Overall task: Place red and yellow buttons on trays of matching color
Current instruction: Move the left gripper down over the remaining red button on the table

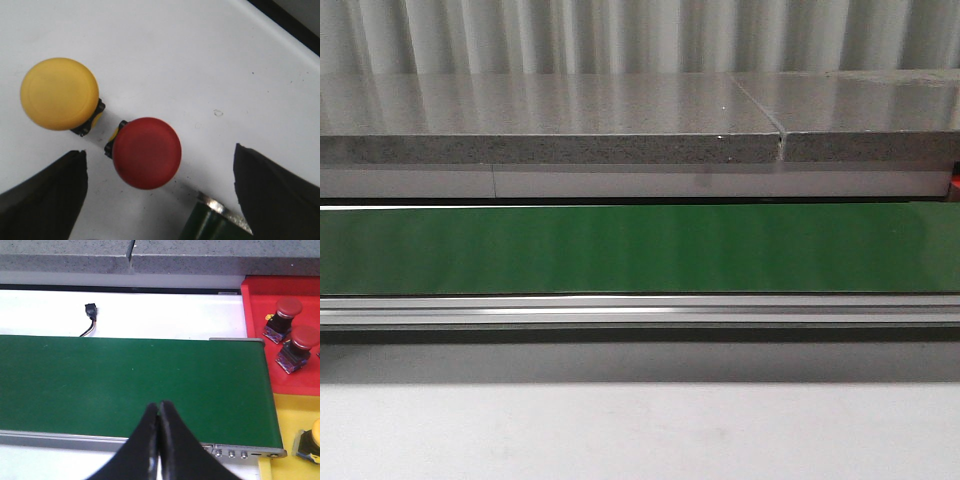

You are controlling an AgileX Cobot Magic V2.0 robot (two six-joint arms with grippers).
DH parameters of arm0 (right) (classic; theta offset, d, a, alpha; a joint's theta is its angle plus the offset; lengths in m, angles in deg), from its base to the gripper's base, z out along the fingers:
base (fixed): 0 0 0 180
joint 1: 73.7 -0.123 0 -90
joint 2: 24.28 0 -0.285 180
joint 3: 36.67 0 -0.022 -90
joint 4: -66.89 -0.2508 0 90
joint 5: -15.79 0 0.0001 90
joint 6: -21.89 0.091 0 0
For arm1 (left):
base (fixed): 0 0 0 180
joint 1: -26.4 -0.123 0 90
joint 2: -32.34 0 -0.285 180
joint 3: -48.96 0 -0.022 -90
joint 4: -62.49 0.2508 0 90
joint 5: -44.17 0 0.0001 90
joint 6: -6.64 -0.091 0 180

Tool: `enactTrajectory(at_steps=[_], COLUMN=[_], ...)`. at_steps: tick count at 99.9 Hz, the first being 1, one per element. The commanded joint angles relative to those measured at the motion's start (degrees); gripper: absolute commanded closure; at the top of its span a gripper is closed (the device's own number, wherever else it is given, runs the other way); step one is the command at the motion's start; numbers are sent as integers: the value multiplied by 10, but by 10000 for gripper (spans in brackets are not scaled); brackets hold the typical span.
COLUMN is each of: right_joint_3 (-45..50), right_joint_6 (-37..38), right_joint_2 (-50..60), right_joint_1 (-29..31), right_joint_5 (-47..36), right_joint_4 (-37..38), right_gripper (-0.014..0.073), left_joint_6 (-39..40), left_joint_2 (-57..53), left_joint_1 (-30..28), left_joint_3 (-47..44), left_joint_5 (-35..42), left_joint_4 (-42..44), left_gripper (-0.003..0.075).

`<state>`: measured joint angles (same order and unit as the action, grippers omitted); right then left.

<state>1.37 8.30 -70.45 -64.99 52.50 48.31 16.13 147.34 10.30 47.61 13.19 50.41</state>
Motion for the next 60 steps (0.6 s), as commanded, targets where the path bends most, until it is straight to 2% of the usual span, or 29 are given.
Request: enactTrajectory(at_steps=[1, 47, 54, 60], right_joint_3=[-14, -14, -14, -14], right_joint_6=[-4, -4, -4, -4], right_joint_2=[2, 2, 2, 2], right_joint_1=[-1, -1, -1, -1], right_joint_5=[-32, -32, -32, -32], right_joint_4=[-5, -5, -5, -5], right_gripper=[660, 660, 660, 660], left_joint_6=[13, 17, 17, 17], left_joint_2=[-17, 17, 17, 17], left_joint_1=[-1, -1, -1, -1], left_joint_3=[28, 35, 35, 35], left_joint_5=[28, 35, 35, 32], left_joint_4=[-8, -8, -8, -8], left_gripper=[155, 157, 187, 251])
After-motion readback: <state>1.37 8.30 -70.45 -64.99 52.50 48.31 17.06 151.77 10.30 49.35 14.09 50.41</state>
